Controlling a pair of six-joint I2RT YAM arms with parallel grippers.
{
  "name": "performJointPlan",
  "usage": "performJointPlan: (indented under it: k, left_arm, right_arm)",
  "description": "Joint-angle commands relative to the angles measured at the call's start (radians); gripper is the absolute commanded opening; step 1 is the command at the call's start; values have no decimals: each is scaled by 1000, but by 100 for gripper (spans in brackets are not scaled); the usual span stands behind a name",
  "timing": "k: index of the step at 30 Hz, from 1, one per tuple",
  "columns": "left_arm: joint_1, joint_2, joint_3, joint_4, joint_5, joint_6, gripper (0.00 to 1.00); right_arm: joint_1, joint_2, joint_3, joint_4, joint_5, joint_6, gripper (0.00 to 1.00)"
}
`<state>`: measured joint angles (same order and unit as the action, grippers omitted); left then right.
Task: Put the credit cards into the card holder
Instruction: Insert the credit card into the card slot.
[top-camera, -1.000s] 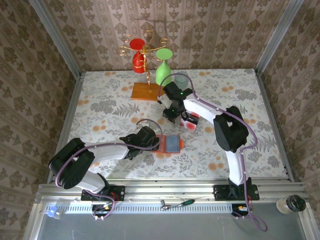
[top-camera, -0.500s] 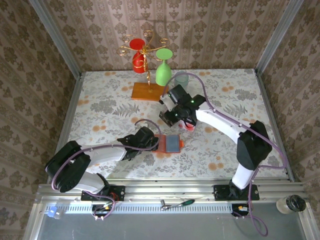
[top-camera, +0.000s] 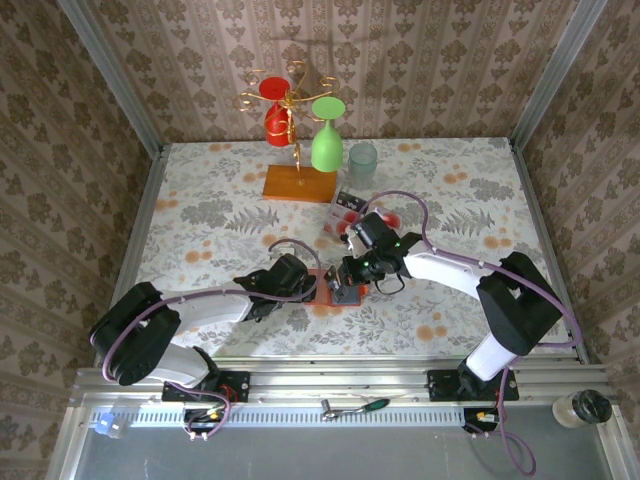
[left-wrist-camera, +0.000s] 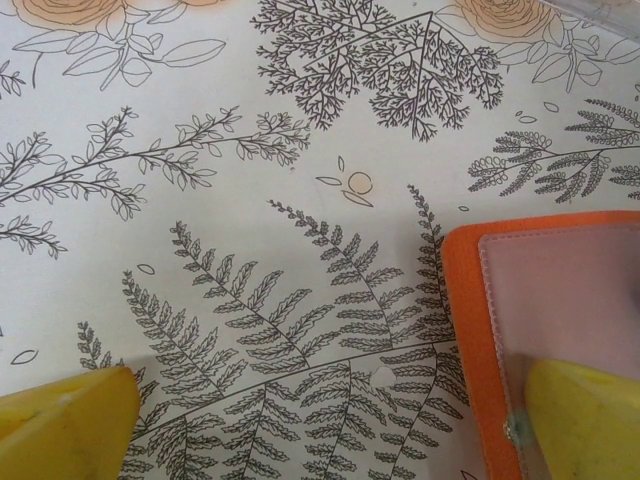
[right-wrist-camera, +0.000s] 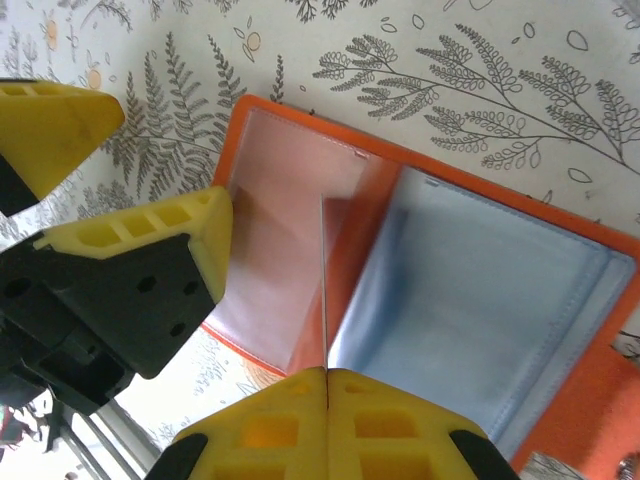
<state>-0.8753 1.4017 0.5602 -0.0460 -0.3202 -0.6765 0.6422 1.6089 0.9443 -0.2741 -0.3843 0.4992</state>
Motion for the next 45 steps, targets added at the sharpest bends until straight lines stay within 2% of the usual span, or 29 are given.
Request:
performJointPlan:
  k: [1,14,24,31,36,45]
  left_arm:
    - [3,-28,6,-37,-21,-3,100]
    - [-25,-83,32,-72,-14,1,100]
    - [-56,-6,22,-68,-44,-15,100]
    - [-68,25,9,-69,-67,-31,100]
    - [-74,17,3,-83,-92,-48,100]
    - [-88,22,1,-86,-105,-69,100]
  right_arm:
    - [5,13,-22,108,-54,80,0]
    - [5,54,-71,153,-47,108,0]
    - [4,32,-84,175,-58,127,0]
    - [-34,-48,-113,202,-69,160,0]
    - [-53,-98,-182,319,-64,239,0]
    - [-52,-130,-350,648,11,407,0]
